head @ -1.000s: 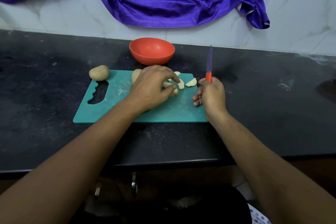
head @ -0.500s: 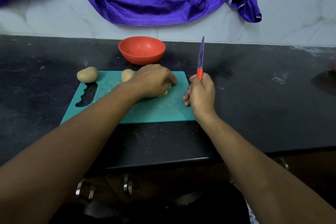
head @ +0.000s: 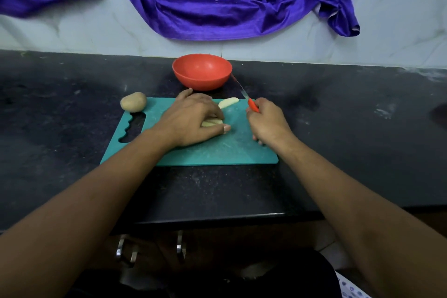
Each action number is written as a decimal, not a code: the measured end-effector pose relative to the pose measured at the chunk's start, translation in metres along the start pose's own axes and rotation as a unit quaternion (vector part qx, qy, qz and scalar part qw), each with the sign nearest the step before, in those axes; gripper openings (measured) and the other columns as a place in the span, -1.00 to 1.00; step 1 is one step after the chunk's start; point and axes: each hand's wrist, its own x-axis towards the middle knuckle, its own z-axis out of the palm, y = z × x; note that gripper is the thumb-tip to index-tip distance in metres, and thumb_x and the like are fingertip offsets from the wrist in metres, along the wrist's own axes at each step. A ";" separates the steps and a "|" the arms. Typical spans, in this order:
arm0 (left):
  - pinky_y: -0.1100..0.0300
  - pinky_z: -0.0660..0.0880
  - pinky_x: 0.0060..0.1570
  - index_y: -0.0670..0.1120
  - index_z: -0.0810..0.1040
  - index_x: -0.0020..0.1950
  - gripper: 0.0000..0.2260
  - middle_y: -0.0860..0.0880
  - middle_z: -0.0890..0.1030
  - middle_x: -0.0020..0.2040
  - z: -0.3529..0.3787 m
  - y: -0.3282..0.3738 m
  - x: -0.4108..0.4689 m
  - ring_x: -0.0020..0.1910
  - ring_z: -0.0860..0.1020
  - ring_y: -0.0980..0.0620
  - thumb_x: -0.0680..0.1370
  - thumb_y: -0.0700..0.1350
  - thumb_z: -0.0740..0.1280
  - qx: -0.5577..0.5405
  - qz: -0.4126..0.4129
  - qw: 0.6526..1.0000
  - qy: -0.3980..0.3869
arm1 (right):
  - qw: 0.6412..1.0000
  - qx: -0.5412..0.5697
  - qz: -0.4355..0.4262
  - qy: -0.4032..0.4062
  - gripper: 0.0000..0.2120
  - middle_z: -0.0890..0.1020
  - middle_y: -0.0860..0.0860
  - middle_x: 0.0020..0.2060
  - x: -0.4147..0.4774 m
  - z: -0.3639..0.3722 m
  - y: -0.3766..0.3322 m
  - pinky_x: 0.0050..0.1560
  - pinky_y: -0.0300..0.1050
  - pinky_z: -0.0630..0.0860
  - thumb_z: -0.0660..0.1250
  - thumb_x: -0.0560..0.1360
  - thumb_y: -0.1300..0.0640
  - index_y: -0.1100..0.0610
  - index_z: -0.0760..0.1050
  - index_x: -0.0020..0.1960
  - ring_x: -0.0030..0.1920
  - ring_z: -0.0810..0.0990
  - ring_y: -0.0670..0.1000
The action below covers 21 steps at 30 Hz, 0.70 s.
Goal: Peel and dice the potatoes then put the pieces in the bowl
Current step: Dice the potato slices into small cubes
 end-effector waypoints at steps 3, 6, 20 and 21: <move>-0.08 0.36 0.38 0.04 0.65 0.25 -0.48 0.08 0.64 0.27 -0.006 0.007 0.011 0.31 0.54 0.04 0.55 0.33 0.16 -0.026 0.009 1.000 0.011 | 0.984 0.175 0.022 0.016 -0.88 0.55 0.02 -0.34 -0.002 0.005 0.006 -0.56 -0.19 0.37 0.21 0.67 0.10 0.10 0.51 0.05 -0.46 0.51 -0.03; -0.04 0.38 0.39 -0.05 0.53 0.45 -0.46 -0.05 0.51 0.47 -0.011 0.017 0.034 0.44 0.46 -0.05 0.61 0.24 0.19 0.005 0.017 0.999 -0.043 | 0.952 0.299 0.047 0.053 -0.83 0.48 -0.01 -0.42 -0.006 0.006 0.013 -0.58 -0.19 0.30 0.24 0.66 0.13 0.24 0.49 0.08 -0.50 0.44 -0.04; -0.04 0.49 0.19 0.01 0.59 0.32 -0.56 0.05 0.60 0.27 -0.017 0.009 0.031 0.23 0.55 0.00 0.60 0.22 0.17 -0.018 -0.003 0.998 -0.064 | 0.948 0.313 0.015 0.058 -0.80 0.48 -0.01 -0.43 -0.014 0.006 0.014 -0.57 -0.20 0.31 0.25 0.66 0.14 0.29 0.48 0.11 -0.51 0.43 -0.06; -0.04 0.48 0.22 -0.01 0.57 0.35 -0.61 0.03 0.58 0.30 -0.017 0.010 0.038 0.27 0.53 0.00 0.63 0.14 0.22 -0.020 -0.008 0.998 -0.060 | 0.948 0.313 0.014 0.058 -0.80 0.48 -0.01 -0.43 -0.014 0.006 0.014 -0.57 -0.19 0.31 0.25 0.66 0.14 0.29 0.48 0.12 -0.51 0.44 -0.06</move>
